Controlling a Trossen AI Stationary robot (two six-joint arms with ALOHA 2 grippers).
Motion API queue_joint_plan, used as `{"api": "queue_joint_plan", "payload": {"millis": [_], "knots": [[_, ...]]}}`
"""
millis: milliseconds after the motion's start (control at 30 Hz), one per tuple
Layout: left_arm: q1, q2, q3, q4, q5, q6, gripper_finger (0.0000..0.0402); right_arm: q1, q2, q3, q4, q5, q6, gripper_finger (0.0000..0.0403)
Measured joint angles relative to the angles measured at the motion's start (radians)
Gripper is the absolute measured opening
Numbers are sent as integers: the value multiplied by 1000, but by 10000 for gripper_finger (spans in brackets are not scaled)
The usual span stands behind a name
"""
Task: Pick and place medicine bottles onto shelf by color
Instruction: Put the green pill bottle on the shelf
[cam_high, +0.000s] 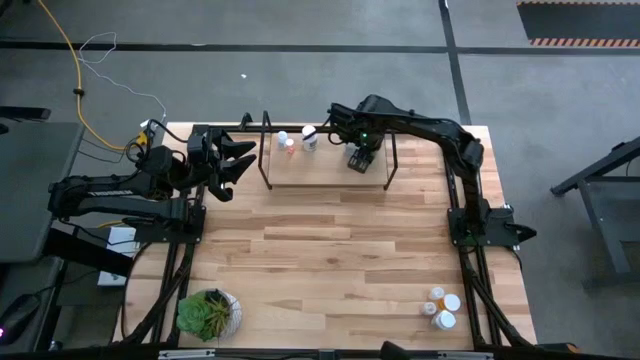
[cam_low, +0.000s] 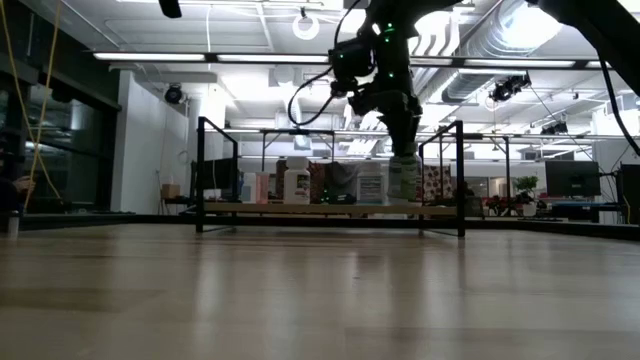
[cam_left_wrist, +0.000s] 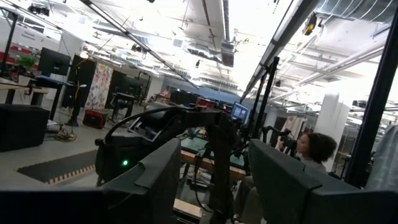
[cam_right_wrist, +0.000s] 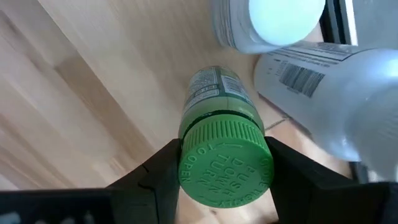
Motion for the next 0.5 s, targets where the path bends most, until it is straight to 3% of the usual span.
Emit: {"api": "queue_joint_plan", "payload": {"millis": [500], "knots": [[0, 0, 0, 1, 0, 0, 179, -12, 45, 2, -17, 75, -131, 173]]}}
